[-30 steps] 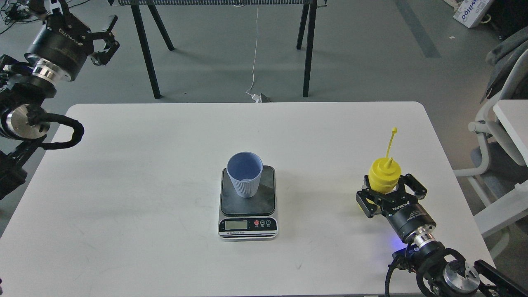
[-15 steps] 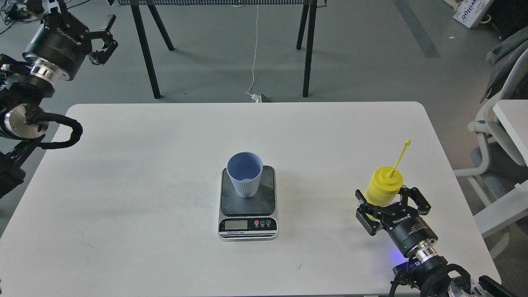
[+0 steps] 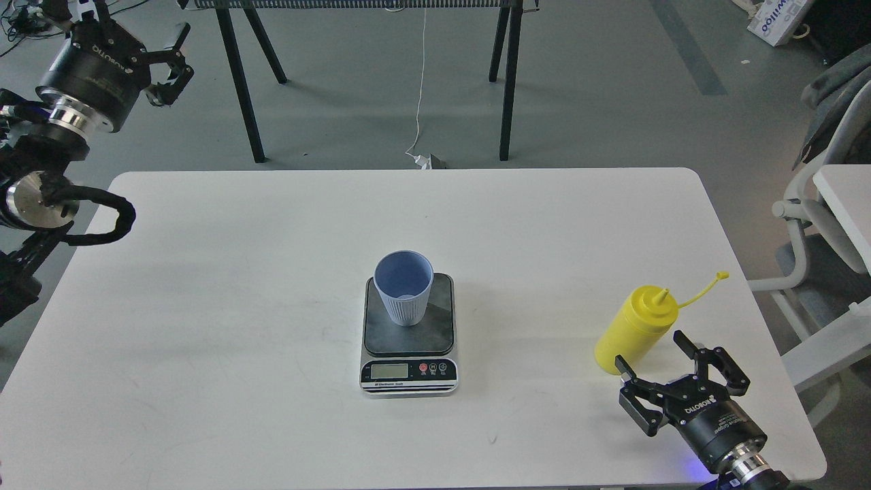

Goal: Pour seasoning into cup on scale with both arms

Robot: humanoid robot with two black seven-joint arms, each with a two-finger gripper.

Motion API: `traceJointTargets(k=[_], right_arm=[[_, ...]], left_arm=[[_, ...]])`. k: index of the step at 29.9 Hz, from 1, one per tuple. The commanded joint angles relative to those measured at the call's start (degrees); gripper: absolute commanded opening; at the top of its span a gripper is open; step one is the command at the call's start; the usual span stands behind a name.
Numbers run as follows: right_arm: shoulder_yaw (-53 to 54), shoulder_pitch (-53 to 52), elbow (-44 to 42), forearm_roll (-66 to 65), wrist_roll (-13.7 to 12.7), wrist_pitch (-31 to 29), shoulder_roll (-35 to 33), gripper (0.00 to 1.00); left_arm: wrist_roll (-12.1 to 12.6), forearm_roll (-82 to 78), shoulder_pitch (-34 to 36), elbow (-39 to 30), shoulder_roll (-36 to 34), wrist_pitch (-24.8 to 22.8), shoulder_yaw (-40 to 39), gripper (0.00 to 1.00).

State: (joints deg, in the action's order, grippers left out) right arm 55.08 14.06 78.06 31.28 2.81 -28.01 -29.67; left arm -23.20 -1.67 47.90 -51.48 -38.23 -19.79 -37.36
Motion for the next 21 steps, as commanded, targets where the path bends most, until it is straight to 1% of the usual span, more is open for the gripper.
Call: traceJointTargets(k=[1, 6, 12, 17, 21], right_arm=[[0.81, 1.85, 0.25, 0.18, 0.01, 0.01, -2.93, 0.98], [3.88, 2.91, 1.30, 0.27, 0.53, 0.01, -6.71, 0.98], [13.46, 1.07, 0.60, 0.01, 0.53, 0.01, -7.42, 0.98], [16.02, -7.70, -3.96, -0.08, 0.53, 0.01, -7.77, 0.99], [15.32, -18.60, -12.12, -0.08, 0.36, 0.01, -7.07, 0.99]], left_arm=[[0.00, 0.00, 0.00, -0.02, -0.61, -0.51, 0.00, 1.00], [0.00, 0.00, 0.00, -0.02, -0.70, -0.51, 0.00, 1.00], [0.09, 0.09, 0.00, 0.07, -0.88, -0.51, -0.09, 1.00], [0.18, 0.09, 0.17, 0.07, -1.05, -0.51, -0.09, 1.00], [0.09, 0.09, 0.26, 0.07, -0.97, -0.51, -0.09, 1.00]])
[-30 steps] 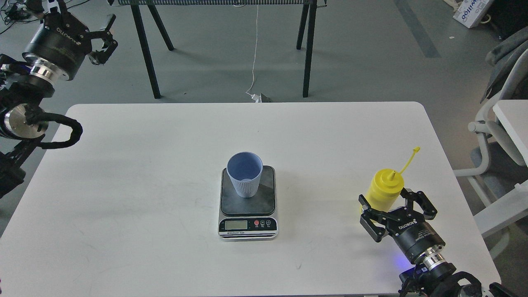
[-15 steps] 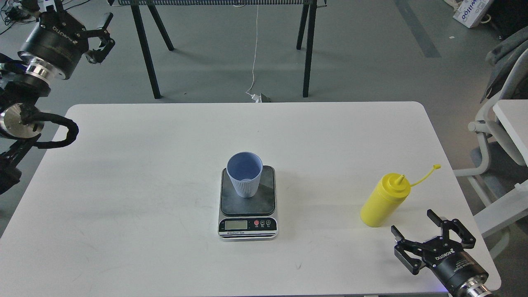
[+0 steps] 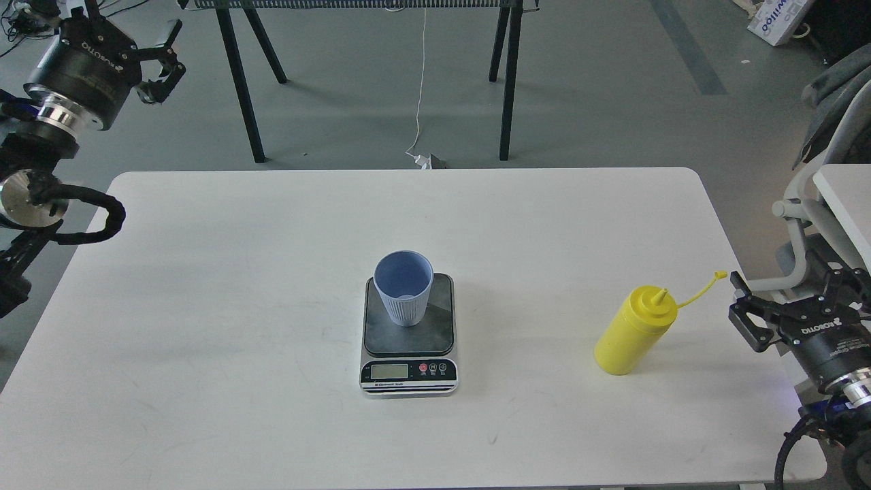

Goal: Pour seasoning into cup on scale with both arms

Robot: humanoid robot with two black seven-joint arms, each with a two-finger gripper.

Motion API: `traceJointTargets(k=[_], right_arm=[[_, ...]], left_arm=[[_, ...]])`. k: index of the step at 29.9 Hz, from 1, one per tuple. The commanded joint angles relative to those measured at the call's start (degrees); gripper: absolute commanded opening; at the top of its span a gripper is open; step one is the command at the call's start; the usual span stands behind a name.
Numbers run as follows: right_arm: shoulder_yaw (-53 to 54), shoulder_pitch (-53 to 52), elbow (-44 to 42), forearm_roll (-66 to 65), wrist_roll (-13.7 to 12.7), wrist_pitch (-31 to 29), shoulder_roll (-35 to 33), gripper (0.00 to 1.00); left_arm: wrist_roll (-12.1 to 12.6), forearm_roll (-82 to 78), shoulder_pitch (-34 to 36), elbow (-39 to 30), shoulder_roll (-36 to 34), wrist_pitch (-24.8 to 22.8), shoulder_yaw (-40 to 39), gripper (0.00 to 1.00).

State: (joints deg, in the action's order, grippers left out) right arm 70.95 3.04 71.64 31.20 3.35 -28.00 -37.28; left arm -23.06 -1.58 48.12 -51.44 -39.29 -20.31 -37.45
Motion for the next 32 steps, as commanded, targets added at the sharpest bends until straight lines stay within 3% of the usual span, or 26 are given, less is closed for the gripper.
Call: traceJointTargets(k=[1, 7, 13, 19, 32], right_arm=[[-1.16, -10.48, -8.25, 0.00, -0.36, 0.00, 0.37, 0.99], [-7.49, -28.93, -24.24, 0.18, -1.41, 0.00, 1.41, 0.99], [-9.25, -42.31, -36.47, 0.00, -1.41, 0.00, 8.53, 0.99], [-13.46, -46.98, -37.98, 0.00, -0.98, 0.00, 9.76, 0.99], [-14.35, -46.45, -37.98, 0.09, -0.80, 0.00, 11.26, 0.99]], left_arm=[[-0.06, 0.08, 0.05, 0.03, 0.09, 0.01, 0.01, 1.00], [0.47, 0.26, -0.13, 0.29, 0.53, 0.18, -3.07, 1.00], [0.56, 0.35, -0.65, 1.08, 2.37, 0.53, -2.98, 1.00], [2.05, 0.61, -3.02, 2.75, 3.60, 1.24, -2.89, 1.00], [1.61, 6.76, -7.86, 2.93, 5.63, -0.26, -5.88, 1.00]])
